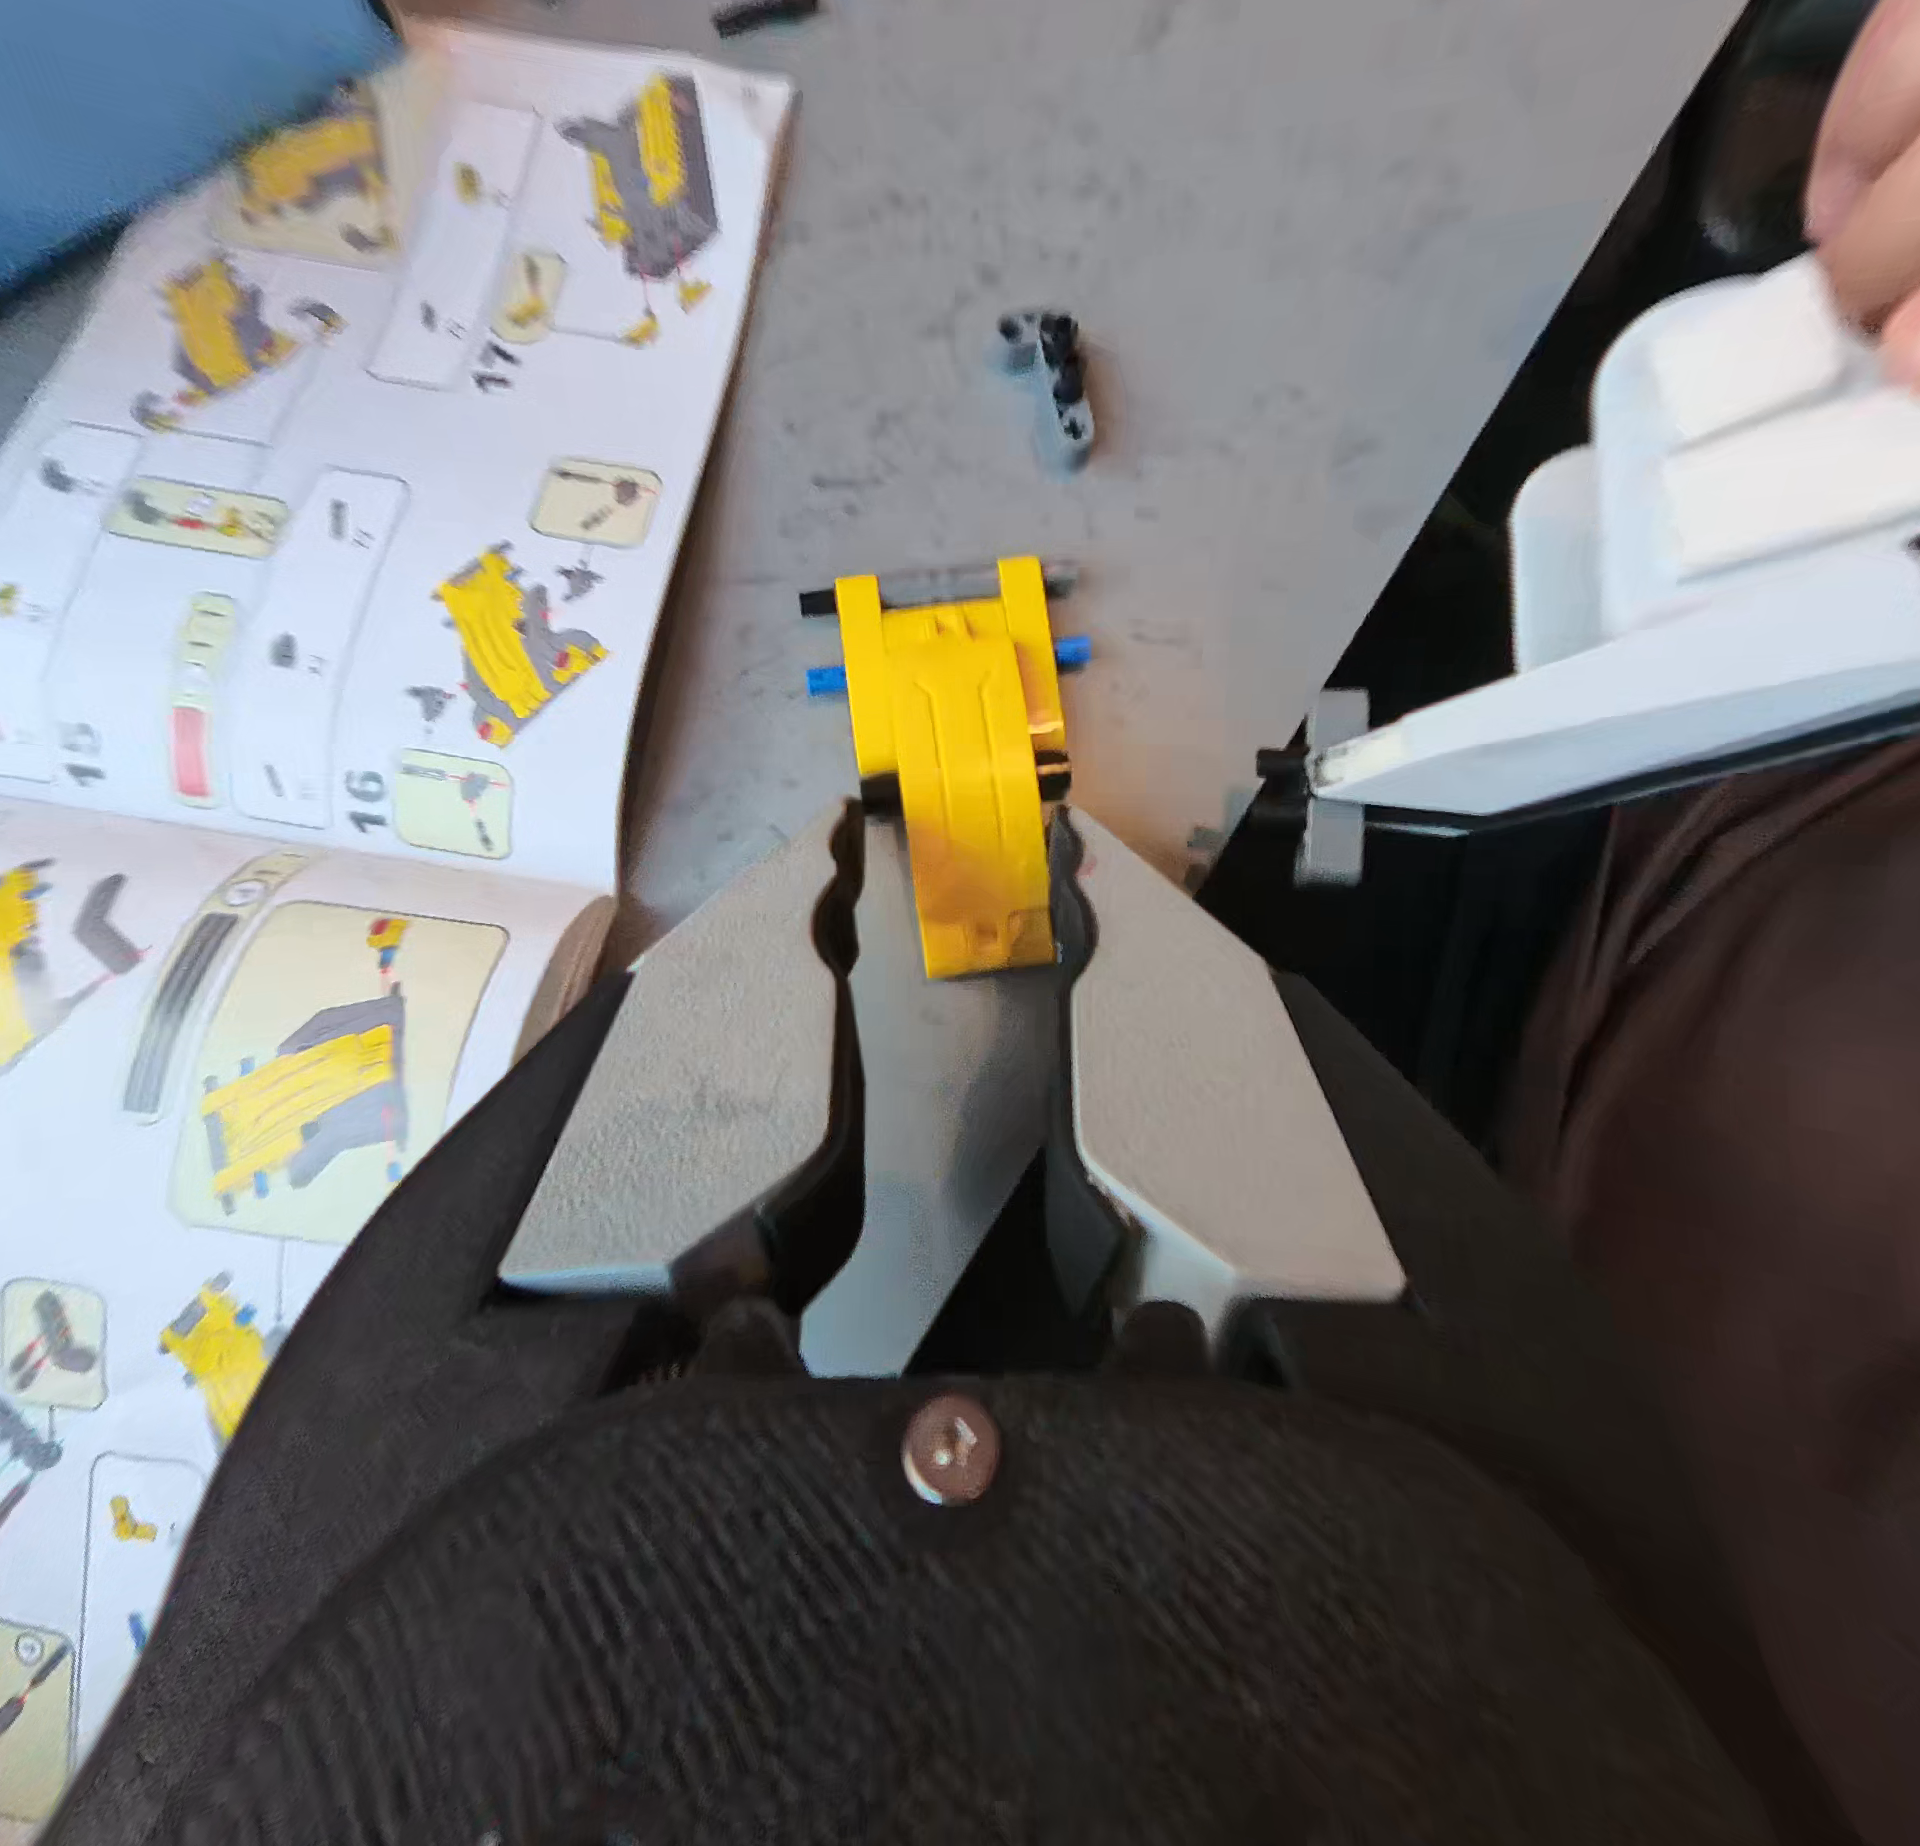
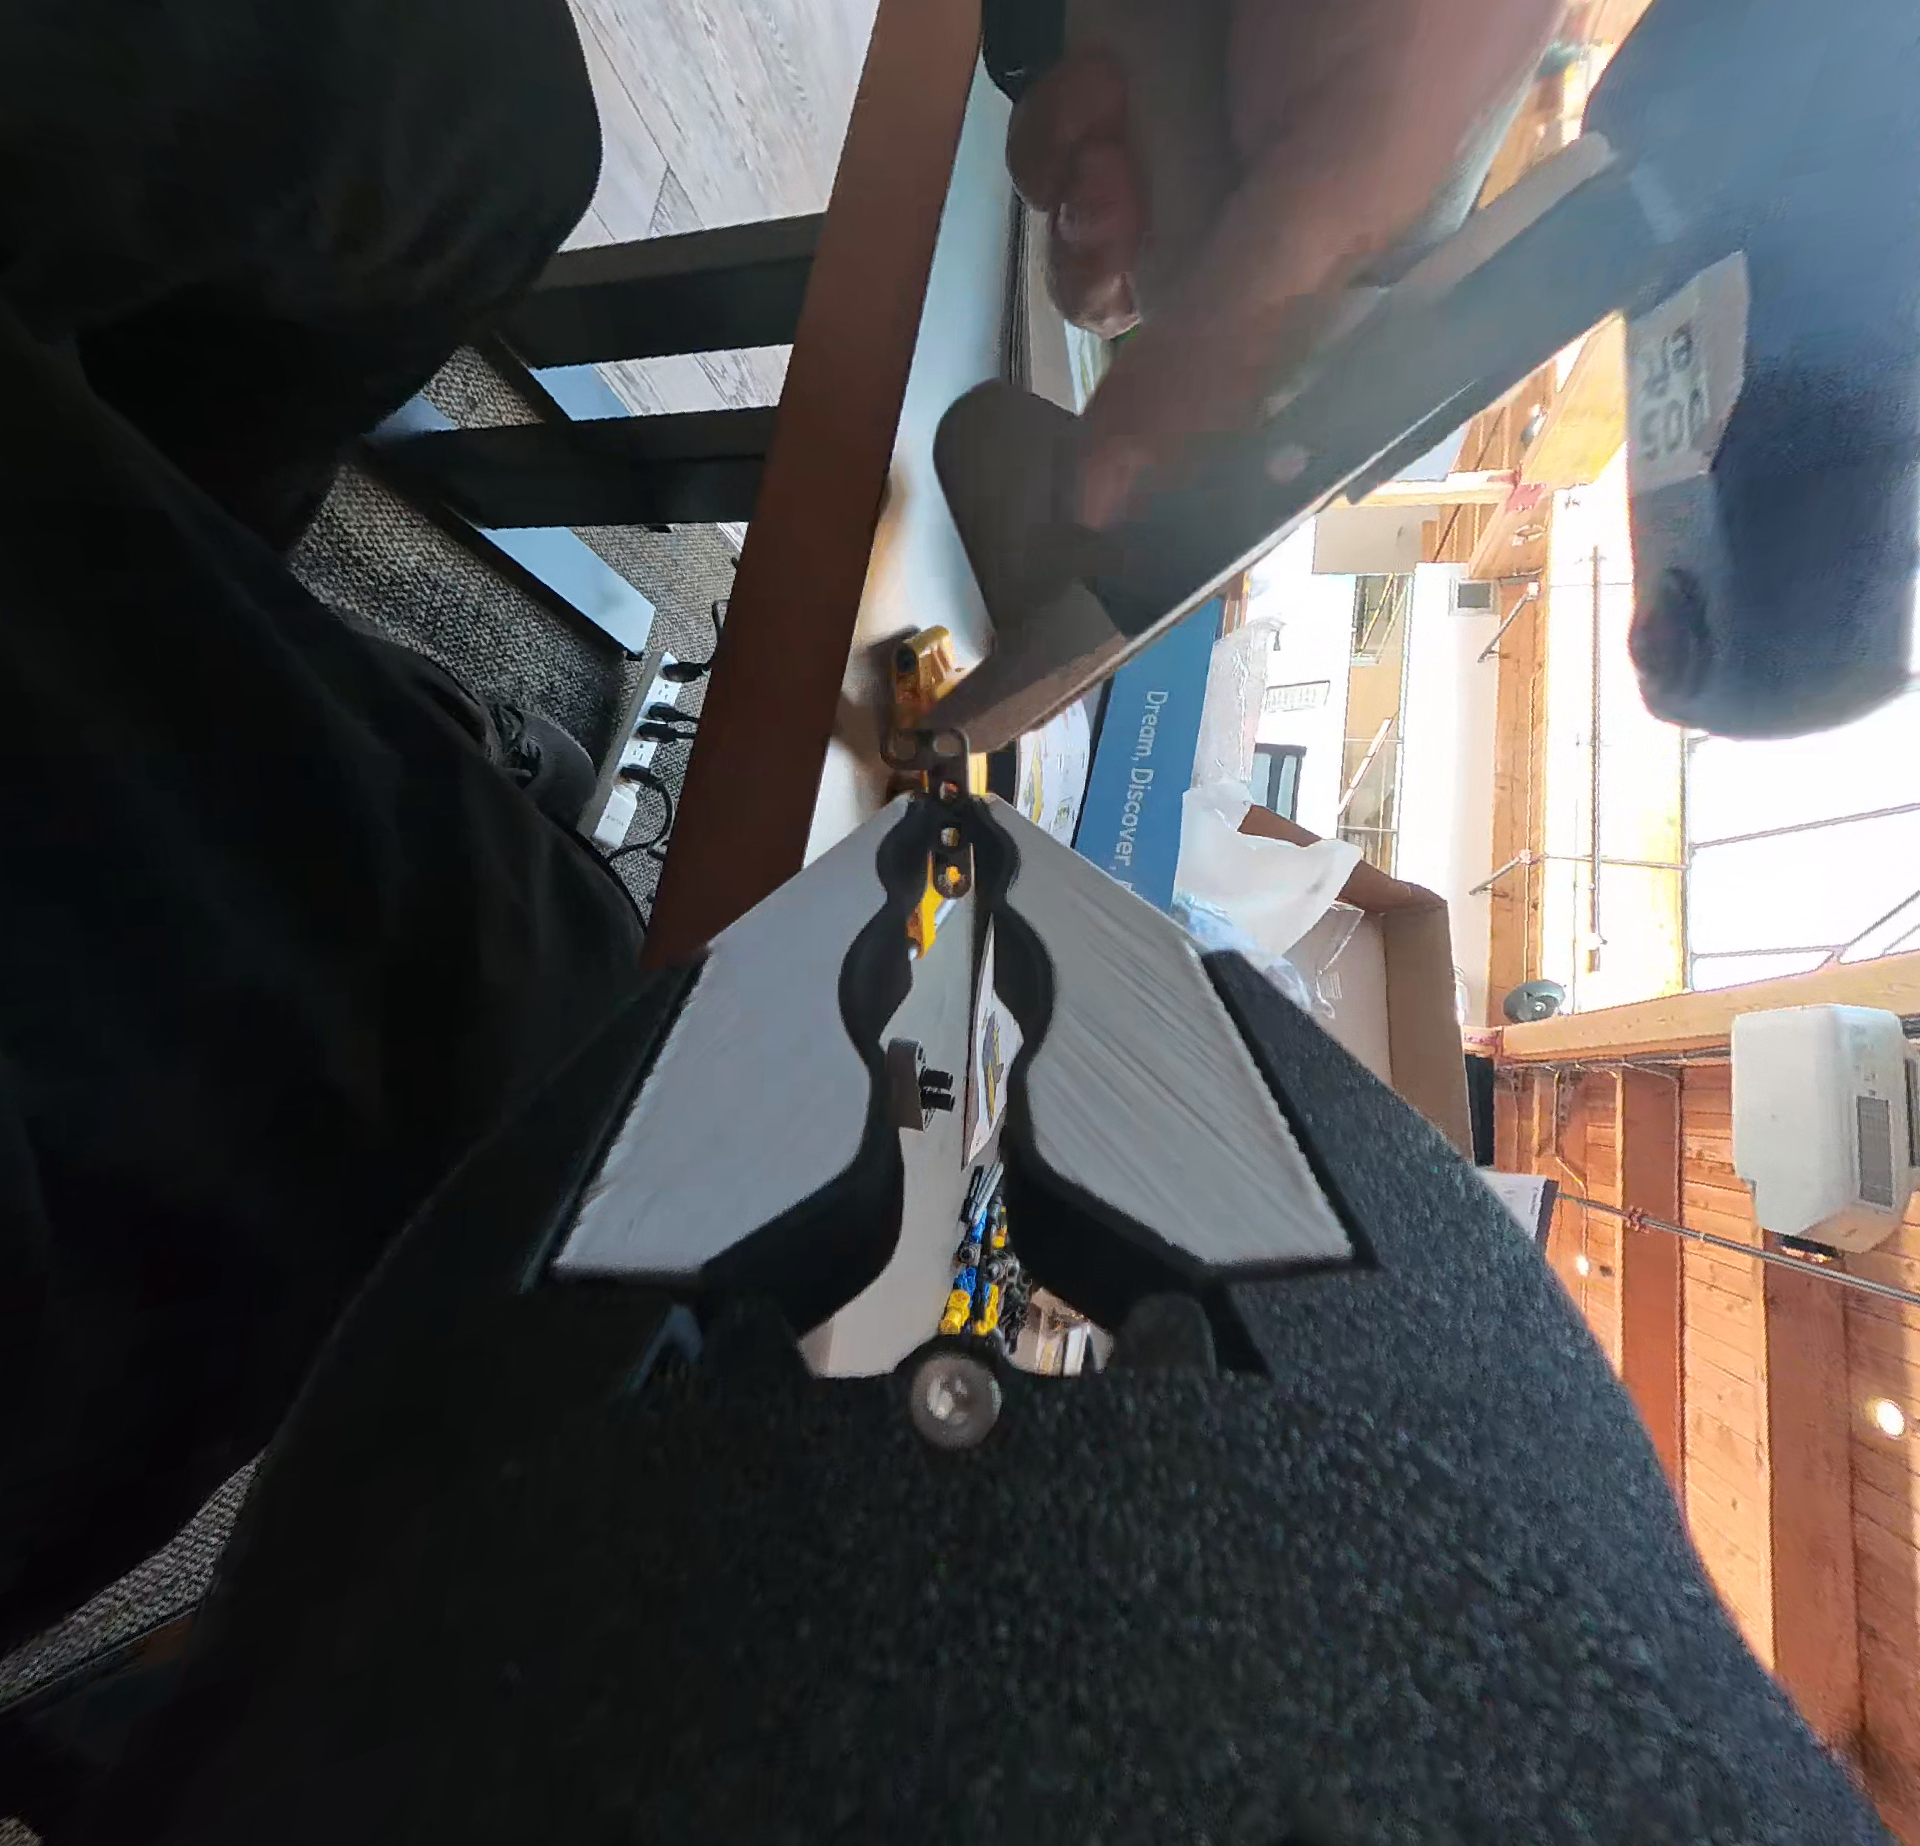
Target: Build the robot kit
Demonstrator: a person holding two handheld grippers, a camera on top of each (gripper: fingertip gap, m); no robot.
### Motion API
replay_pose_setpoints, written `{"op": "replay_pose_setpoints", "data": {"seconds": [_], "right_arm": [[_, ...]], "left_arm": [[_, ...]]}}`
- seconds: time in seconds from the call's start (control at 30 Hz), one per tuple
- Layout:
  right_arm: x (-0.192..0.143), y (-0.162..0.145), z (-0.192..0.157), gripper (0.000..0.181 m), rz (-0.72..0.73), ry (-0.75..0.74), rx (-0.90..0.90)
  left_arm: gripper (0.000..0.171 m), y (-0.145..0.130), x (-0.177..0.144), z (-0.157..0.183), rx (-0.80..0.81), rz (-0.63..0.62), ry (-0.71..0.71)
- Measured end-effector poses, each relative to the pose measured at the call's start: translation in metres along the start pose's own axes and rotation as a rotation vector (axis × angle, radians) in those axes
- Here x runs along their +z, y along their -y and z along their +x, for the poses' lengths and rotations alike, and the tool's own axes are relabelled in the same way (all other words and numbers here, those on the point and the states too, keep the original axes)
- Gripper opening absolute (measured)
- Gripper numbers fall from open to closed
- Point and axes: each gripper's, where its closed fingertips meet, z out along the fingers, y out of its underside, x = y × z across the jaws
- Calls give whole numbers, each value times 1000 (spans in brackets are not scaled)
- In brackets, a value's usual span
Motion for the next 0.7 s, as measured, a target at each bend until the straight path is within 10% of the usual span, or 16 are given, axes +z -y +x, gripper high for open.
{"op": "replay_pose_setpoints", "data": {"seconds": [0.7], "right_arm": [[5, -3, -9, 6, -124, -20, -55]], "left_arm": [[25, 7, -1, 13, 75, 75, -143]]}}
